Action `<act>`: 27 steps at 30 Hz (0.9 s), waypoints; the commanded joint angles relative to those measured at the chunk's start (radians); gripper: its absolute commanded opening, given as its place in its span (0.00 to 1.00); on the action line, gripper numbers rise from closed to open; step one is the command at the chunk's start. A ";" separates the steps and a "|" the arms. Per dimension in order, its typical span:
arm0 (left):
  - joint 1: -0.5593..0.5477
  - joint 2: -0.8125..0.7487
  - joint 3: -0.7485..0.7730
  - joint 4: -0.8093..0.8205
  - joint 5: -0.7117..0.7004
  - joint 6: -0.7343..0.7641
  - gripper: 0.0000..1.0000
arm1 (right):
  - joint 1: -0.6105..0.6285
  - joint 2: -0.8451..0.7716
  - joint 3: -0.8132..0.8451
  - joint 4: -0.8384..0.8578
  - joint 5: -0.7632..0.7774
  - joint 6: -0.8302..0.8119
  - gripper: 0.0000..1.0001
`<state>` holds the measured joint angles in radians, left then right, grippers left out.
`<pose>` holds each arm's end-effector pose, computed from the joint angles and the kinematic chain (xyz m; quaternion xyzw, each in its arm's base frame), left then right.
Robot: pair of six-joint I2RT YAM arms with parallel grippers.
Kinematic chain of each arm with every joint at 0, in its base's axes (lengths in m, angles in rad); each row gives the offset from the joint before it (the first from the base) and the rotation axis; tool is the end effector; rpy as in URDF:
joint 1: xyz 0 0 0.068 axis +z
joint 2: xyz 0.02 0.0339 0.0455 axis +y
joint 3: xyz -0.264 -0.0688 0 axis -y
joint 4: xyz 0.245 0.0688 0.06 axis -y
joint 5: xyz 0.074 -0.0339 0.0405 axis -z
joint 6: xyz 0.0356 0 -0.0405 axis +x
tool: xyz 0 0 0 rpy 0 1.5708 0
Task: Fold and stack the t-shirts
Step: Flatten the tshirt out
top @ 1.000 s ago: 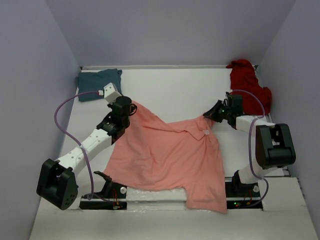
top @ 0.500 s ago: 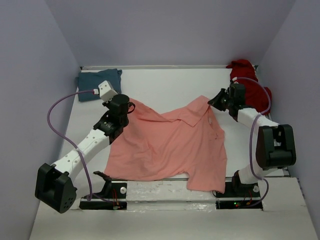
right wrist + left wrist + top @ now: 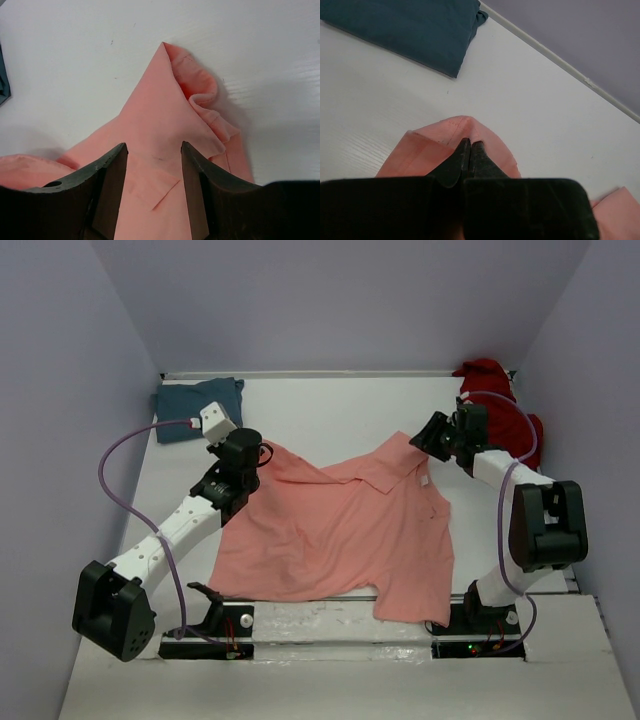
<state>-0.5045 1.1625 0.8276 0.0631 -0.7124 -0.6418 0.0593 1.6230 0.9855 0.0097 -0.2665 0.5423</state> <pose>0.2419 -0.1070 0.3048 -0.2616 0.7302 -0.0740 0.6268 0.3529 0.0303 0.2159 0.1526 0.8718 0.2464 0.3949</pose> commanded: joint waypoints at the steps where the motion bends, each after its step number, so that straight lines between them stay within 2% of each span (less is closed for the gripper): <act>1: -0.005 -0.004 0.044 0.034 -0.050 0.002 0.00 | 0.002 0.006 0.013 0.050 -0.023 -0.012 0.53; 9: -0.005 0.006 0.048 0.034 -0.052 0.005 0.00 | 0.002 -0.017 -0.001 0.026 0.013 -0.021 0.51; 13: -0.005 0.006 0.048 0.032 -0.056 0.008 0.00 | 0.002 -0.040 0.001 -0.043 0.026 -0.036 0.51; 20: -0.005 0.012 0.045 0.035 -0.065 0.004 0.00 | 0.002 -0.106 -0.067 -0.054 0.029 -0.042 0.50; 27: -0.005 0.016 0.047 0.035 -0.056 0.002 0.00 | 0.002 -0.092 -0.051 -0.054 0.108 -0.090 0.50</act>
<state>-0.5045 1.1816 0.8330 0.0628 -0.7185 -0.6395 0.0593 1.5433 0.9131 -0.0570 -0.2195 0.4980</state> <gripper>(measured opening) 0.014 0.506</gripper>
